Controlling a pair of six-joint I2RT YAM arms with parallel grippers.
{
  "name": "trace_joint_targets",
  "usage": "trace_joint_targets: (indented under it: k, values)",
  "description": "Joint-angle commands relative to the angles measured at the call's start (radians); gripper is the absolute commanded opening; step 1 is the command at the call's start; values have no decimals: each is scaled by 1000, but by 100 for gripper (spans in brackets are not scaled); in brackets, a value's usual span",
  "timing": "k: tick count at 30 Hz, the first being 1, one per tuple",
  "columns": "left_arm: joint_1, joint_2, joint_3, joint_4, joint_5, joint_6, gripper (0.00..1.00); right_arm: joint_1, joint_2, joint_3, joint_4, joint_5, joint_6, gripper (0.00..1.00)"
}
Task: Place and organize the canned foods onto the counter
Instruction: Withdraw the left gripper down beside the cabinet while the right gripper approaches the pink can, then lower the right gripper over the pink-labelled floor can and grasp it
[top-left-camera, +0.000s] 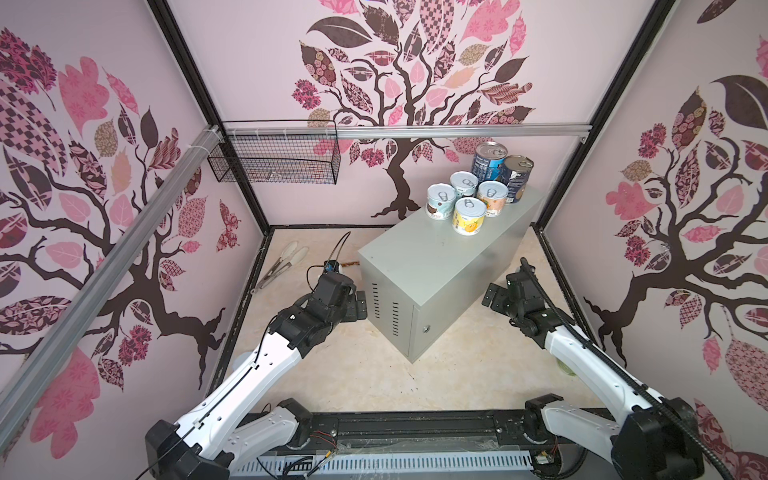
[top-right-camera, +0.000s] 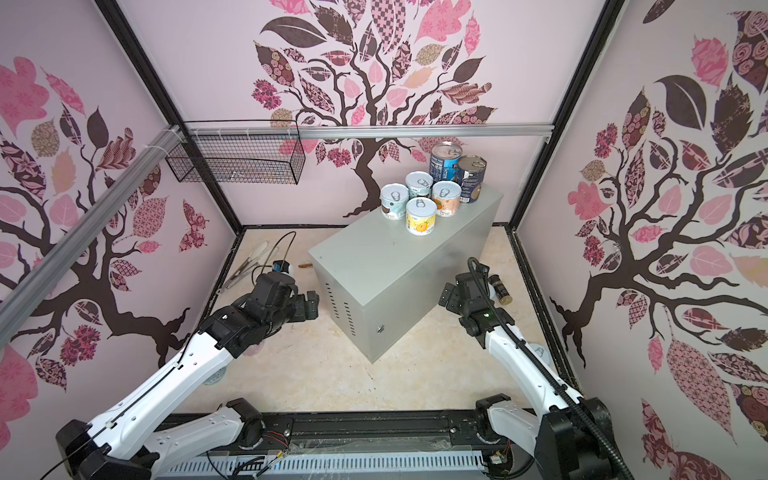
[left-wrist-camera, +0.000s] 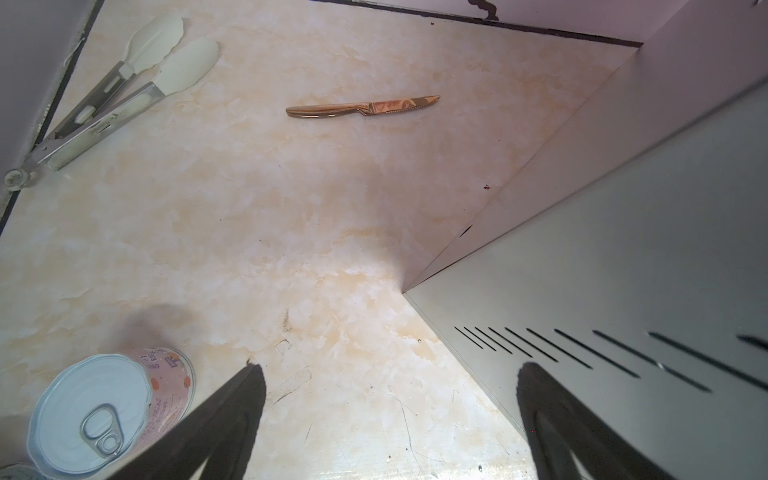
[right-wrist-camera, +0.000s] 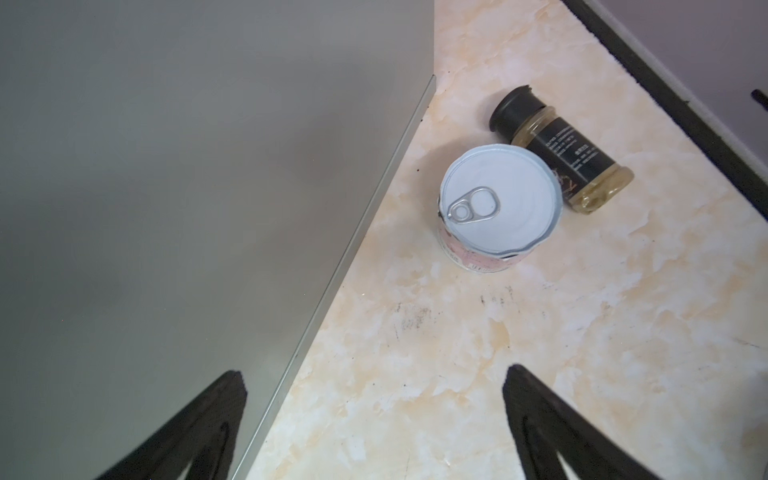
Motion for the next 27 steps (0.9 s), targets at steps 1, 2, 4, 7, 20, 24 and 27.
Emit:
trace_joint_targets:
  k: [1, 2, 4, 7, 20, 24, 27]
  values:
    - [4, 2, -28, 2, -26, -1, 98, -35, 55, 6, 37, 78, 5, 100]
    - [5, 2, -28, 1, -30, 0, 98, -63, 67, -4, 53, 67, 21, 100]
    - [4, 2, -26, -3, -42, -1, 98, -128, 88, -32, 101, 14, 59, 100]
    - [4, 8, -23, -8, -55, -4, 98, -191, 143, -48, 153, -22, 95, 100]
    - [6, 32, -23, -3, -43, -4, 98, -219, 450, 78, 253, 86, 129, 100]
    - [6, 31, -23, -6, -44, -4, 98, -245, 490, 105, 267, 97, 125, 100]
    - [6, 31, -23, -6, -42, -4, 98, -259, 534, 144, 259, 87, 125, 100]
